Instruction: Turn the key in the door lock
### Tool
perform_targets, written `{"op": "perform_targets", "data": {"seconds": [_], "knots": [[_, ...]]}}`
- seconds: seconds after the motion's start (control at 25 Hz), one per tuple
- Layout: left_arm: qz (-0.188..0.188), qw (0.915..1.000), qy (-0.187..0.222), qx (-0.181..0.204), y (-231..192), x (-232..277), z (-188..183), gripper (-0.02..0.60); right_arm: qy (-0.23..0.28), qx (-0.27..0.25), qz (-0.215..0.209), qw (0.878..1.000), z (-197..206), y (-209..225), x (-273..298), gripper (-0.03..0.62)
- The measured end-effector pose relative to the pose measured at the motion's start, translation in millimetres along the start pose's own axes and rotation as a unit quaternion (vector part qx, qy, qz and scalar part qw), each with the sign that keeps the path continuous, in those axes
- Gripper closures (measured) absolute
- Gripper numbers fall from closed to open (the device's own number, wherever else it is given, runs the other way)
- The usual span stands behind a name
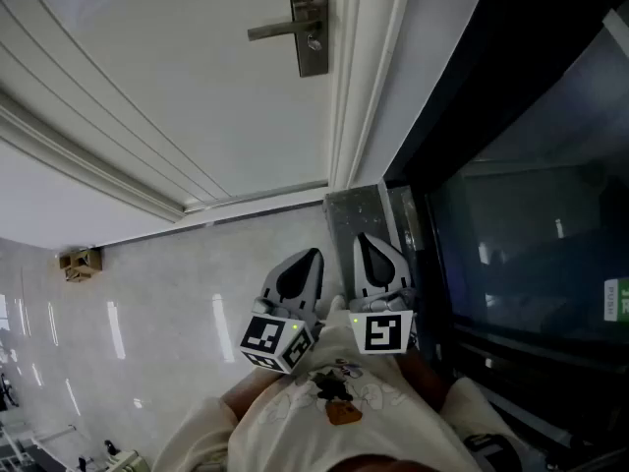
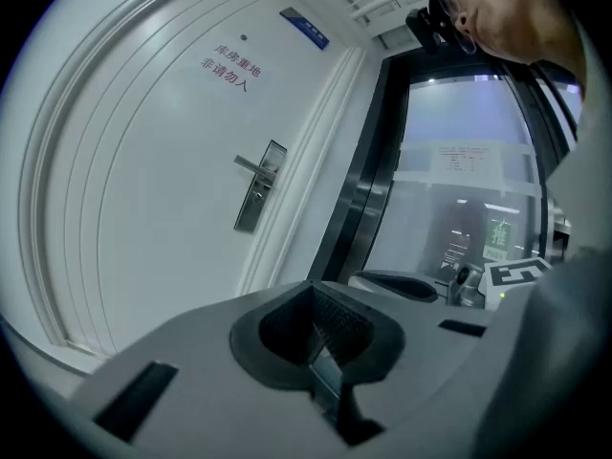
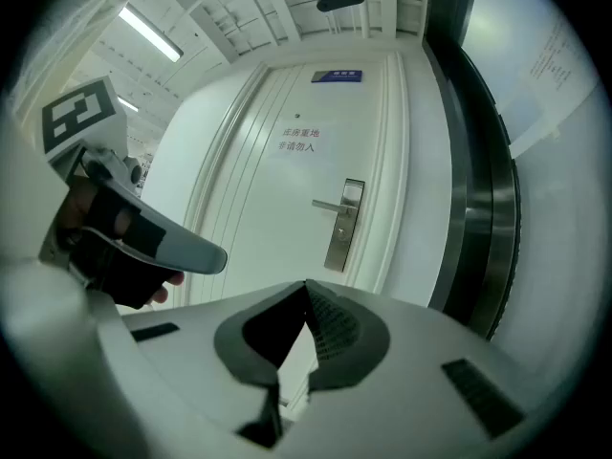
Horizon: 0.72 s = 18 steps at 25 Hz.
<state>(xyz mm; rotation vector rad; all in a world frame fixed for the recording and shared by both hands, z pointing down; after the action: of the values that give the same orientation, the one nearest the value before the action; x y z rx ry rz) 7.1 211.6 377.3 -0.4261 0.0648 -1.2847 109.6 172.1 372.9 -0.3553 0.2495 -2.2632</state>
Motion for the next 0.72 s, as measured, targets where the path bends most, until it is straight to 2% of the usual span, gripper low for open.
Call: {"op": "perform_targets", "data": {"seconds": [0.4, 0.56, 0.72], "knots": [[-0.020, 0.9994, -0.008, -0.027, 5, 12, 16, 0.577, -0.003, 0.008, -0.014, 1.000, 8, 17, 7, 0.588], [-0.023, 0.9992, -0.012, -0.029, -20, 36, 7, 0.576, 0.001, 0.039, -0.028, 0.999, 7, 24, 39, 0.588], [-0.016, 0.9996, -0.008, -0.023, -61, 74, -16, 0.577, 0.010, 0.039, -0.018, 0.999, -1, 32, 92, 0.586]]}}
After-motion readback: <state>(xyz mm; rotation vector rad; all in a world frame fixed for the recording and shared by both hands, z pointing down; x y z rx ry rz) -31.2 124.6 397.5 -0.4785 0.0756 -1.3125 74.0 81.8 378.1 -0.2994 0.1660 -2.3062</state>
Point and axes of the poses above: the fingertips, and each gripper's own axes: x forward along the fingers, y to its right, z out of its underside, the point moved 4 cm from there along -x, backward along the fingers, and after that the axes turned 4 degrees about -z, right-handed, at the moved point
